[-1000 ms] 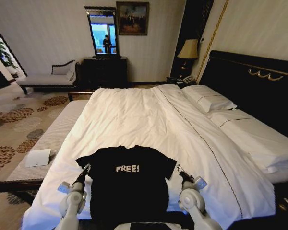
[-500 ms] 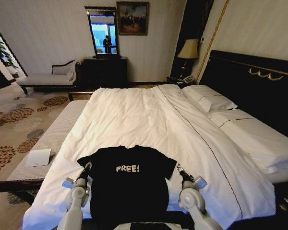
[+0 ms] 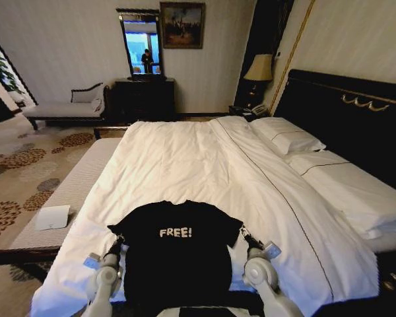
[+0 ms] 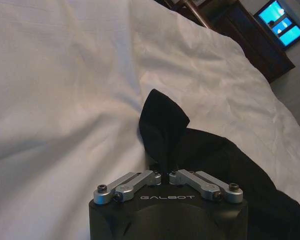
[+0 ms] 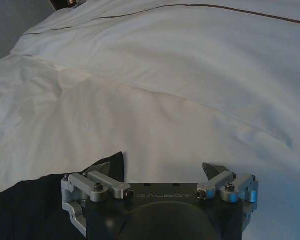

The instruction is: Fold the clothes on the bed.

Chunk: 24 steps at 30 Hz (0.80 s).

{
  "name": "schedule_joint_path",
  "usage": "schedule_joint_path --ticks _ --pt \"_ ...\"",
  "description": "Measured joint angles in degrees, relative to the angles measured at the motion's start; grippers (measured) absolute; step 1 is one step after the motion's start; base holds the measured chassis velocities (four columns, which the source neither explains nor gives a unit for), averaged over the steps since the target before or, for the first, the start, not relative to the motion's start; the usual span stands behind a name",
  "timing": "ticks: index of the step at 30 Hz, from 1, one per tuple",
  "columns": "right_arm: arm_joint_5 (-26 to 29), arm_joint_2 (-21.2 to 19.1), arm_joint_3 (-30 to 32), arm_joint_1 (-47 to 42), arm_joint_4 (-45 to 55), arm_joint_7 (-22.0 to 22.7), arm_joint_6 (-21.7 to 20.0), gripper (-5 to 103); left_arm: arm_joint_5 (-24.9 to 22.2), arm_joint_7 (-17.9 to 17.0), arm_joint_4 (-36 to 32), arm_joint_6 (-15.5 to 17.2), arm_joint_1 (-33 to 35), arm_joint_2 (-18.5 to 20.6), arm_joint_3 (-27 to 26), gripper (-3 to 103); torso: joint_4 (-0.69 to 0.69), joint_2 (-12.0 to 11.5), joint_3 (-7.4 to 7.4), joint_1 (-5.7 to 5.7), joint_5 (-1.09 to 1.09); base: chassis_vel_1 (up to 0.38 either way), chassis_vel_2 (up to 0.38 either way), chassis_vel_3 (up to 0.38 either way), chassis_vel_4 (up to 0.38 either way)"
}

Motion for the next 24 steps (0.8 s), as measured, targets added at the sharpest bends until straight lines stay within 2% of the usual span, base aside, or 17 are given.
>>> schedule_joint_path --ticks 5,9,11,14,15,17,20,23,24 --pt "0.00 -0.02 0.04 0.20 -0.45 -0.02 0.00 100 0.09 -0.85 -1.16 -0.07 0.88 -0.52 0.74 -2 0.00 0.00 0.00 0.00 -0.01 0.000 0.000 0.000 0.000" --pt "-0.02 0.04 0.06 0.35 -0.60 -0.04 0.00 100 0.15 -1.78 -4.28 0.08 2.51 -0.74 2.15 18 0.00 0.00 0.00 0.00 0.00 0.000 0.000 0.000 0.000" --pt "-0.03 0.04 0.06 0.36 -0.62 -0.05 0.00 100 0.05 -2.04 -5.08 0.15 2.94 -0.77 2.42 18 0.00 0.00 0.00 0.00 0.00 0.000 0.000 0.000 0.000" --pt "-0.16 0.13 0.05 0.45 -0.92 -0.06 0.00 100 -0.27 -2.92 -6.94 0.29 5.11 -0.86 3.73 34 0.00 0.00 0.00 0.00 0.00 0.000 0.000 0.000 0.000" --pt "-0.16 0.13 0.05 0.45 -0.92 -0.06 0.00 100 -0.27 -2.92 -6.94 0.29 5.11 -0.86 3.73 34 0.00 0.00 0.00 0.00 0.00 0.000 0.000 0.000 0.000" --pt "-0.29 0.28 -0.07 0.50 -1.06 -0.07 0.00 100 -0.29 -3.01 -7.09 0.26 6.19 -0.94 4.41 45 0.00 0.00 0.00 0.00 0.00 0.000 0.000 0.000 0.000" --pt "-0.43 0.47 -0.30 0.56 -1.11 -0.08 -0.01 100 -0.29 -3.01 -7.26 0.14 7.12 -1.02 5.17 51 0.00 0.00 0.00 0.00 0.00 0.000 0.000 0.000 0.000" --pt "-0.57 0.62 -0.42 0.66 -1.11 -0.08 -0.06 100 -0.32 -3.28 -7.58 0.02 7.66 -1.12 5.94 68 0.00 0.00 0.00 0.00 0.01 0.000 0.000 0.000 0.000" --pt "-0.61 0.63 -0.42 0.66 -1.11 -0.08 -0.07 100 -0.43 -3.42 -7.60 0.00 7.60 -1.18 5.98 68 0.00 0.00 0.00 0.00 0.00 0.000 0.000 0.000 0.000"
